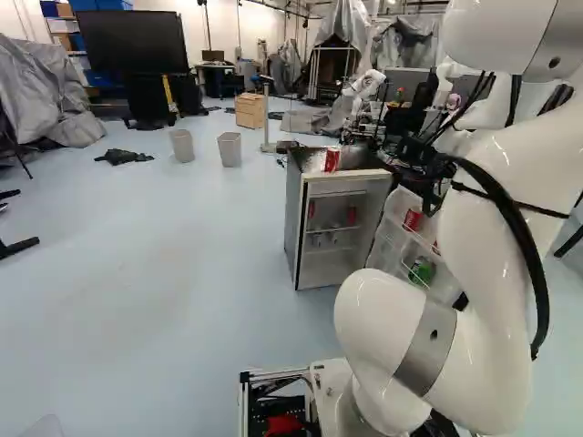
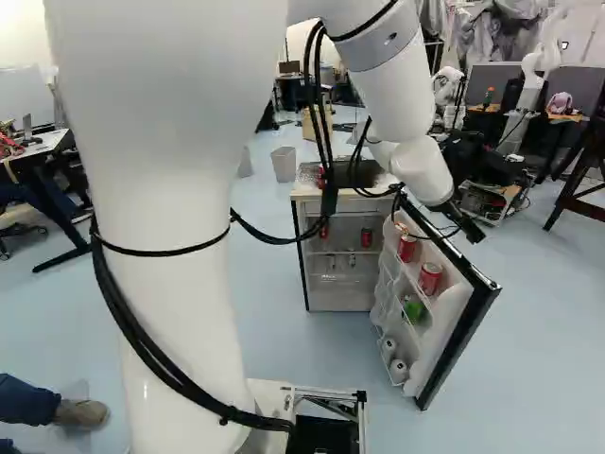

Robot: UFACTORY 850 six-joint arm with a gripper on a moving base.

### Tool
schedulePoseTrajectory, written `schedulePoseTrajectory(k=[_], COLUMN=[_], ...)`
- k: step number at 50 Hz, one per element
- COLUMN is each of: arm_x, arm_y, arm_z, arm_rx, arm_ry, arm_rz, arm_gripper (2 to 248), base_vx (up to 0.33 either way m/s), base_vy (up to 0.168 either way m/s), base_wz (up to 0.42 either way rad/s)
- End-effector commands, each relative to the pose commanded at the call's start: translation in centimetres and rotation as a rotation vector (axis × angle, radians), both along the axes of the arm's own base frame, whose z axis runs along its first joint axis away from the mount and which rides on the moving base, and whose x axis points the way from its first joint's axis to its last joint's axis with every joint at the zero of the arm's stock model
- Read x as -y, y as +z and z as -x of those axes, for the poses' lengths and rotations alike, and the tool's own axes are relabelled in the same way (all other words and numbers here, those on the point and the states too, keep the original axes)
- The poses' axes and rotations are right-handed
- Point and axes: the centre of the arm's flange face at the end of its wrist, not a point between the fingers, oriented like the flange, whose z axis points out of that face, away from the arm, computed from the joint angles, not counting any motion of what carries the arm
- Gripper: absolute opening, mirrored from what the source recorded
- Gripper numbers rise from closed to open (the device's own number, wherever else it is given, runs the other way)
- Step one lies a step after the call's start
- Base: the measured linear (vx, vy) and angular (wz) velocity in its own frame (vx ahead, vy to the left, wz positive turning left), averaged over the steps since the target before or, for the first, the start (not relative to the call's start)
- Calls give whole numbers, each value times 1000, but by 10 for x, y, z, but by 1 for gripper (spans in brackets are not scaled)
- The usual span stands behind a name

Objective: Grab a drink from the fridge

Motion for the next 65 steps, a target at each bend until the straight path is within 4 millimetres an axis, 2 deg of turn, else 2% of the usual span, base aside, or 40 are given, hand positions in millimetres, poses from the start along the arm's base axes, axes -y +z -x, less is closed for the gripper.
schedulePoseTrajectory(k=[35, 65], arm_x=[57, 100], arm_y=[-11, -26], arm_z=[-4, -19], arm_rx=[-43, -79], arm_ry=[-44, -55], arm_rz=[-80, -154], arm_gripper=[247, 247], base_vx=[0, 0], base_vy=[0, 0], base_wz=[0, 0])
